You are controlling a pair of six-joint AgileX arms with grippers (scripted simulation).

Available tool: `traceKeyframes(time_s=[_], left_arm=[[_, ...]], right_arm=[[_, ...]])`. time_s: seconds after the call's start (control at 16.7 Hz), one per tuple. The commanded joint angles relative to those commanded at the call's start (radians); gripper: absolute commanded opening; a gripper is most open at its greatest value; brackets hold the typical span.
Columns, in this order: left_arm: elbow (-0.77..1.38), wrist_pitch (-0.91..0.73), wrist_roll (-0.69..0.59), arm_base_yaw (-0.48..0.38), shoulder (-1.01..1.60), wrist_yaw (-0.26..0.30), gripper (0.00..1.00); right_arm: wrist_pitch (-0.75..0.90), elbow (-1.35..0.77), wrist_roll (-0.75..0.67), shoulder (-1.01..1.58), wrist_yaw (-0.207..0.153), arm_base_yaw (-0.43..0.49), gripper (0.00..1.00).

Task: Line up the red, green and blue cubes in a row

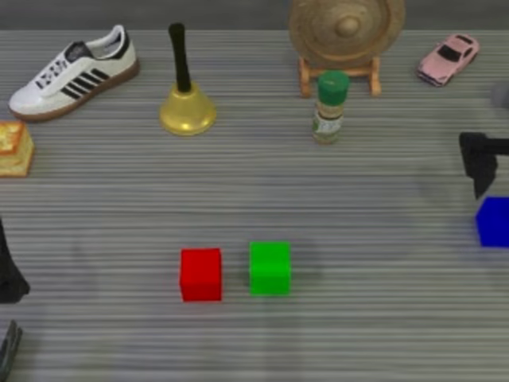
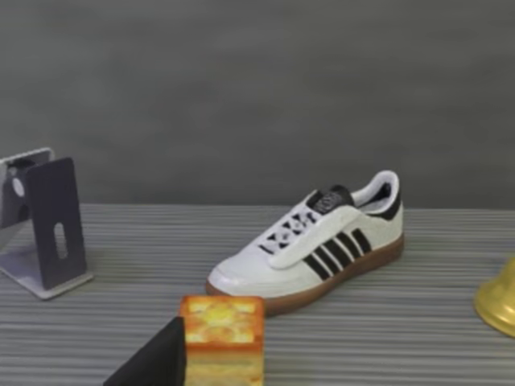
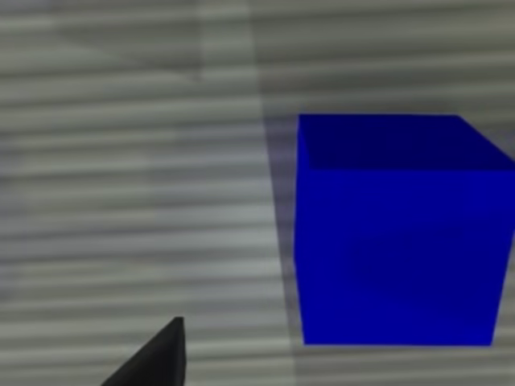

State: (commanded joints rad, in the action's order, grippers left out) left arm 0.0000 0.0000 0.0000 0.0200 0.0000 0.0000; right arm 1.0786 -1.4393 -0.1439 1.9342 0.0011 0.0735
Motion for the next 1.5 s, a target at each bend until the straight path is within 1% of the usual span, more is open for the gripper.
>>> traceKeyframes(time_s=[0.42, 0.72, 1.5], left_arm=[[0.0, 0.0, 0.0, 0.0, 0.0, 0.0, 1.0], [0.0, 0.0, 0.0, 0.0, 0.0, 0.0, 1.0], [0.0, 0.0, 0.0, 0.0, 0.0, 0.0, 1.0]], right_arm=[[-0.256, 0.152, -0.005, 0.096, 0.001, 0.005, 1.0], [-0.274, 0.166, -0.005, 0.105, 0.001, 0.005, 1.0], [-0.274, 0.166, -0.005, 0.105, 0.001, 0.005, 0.02]])
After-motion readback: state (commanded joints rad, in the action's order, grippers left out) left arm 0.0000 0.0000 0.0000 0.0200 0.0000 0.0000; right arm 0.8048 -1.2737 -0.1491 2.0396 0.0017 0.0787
